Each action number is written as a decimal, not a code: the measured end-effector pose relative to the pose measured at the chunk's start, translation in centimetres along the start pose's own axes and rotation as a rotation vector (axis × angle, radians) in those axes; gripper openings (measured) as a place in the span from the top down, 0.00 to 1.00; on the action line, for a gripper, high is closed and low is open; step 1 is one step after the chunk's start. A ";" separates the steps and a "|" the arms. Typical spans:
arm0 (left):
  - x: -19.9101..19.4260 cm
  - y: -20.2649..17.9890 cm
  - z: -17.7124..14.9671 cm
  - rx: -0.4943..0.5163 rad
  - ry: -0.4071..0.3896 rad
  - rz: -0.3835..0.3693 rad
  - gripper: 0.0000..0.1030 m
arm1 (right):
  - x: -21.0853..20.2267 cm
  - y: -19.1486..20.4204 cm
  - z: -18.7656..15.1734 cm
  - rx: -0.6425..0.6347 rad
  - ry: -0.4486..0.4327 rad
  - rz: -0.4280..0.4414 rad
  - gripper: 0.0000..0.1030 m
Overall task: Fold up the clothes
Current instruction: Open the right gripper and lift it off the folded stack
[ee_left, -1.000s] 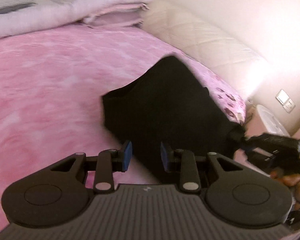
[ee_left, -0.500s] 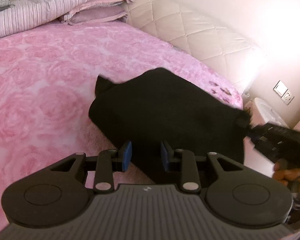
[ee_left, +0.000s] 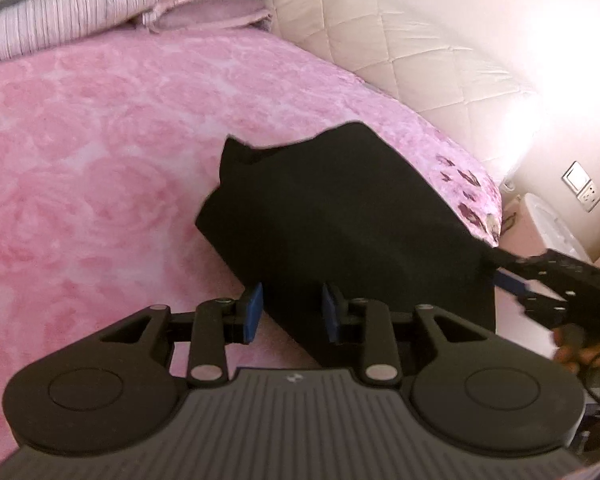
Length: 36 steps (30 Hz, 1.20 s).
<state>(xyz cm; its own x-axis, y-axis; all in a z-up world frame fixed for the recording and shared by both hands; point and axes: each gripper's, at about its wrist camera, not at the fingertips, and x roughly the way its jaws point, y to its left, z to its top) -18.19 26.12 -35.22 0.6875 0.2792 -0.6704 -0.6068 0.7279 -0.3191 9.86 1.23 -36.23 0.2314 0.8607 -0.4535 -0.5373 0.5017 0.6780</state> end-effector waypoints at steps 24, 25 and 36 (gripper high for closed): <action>-0.3 -3.1 -0.2 0.163 0.110 0.134 0.75 | -2.7 2.7 -5.1 -0.071 0.107 -0.109 0.71; -0.8 -3.3 -0.7 0.171 0.113 0.145 0.75 | -3.3 2.9 -5.6 -0.074 0.120 -0.117 0.71; -6.7 -5.6 -3.3 0.226 0.058 0.147 0.75 | -9.6 5.5 -9.7 -0.157 0.134 -0.151 0.71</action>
<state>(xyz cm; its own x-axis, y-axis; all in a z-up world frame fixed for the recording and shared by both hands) -20.66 18.14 -31.14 0.5704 0.3610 -0.7378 -0.5896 0.8054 -0.0617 -3.22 -5.13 -33.71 0.2148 0.7526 -0.6225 -0.6265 0.5951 0.5033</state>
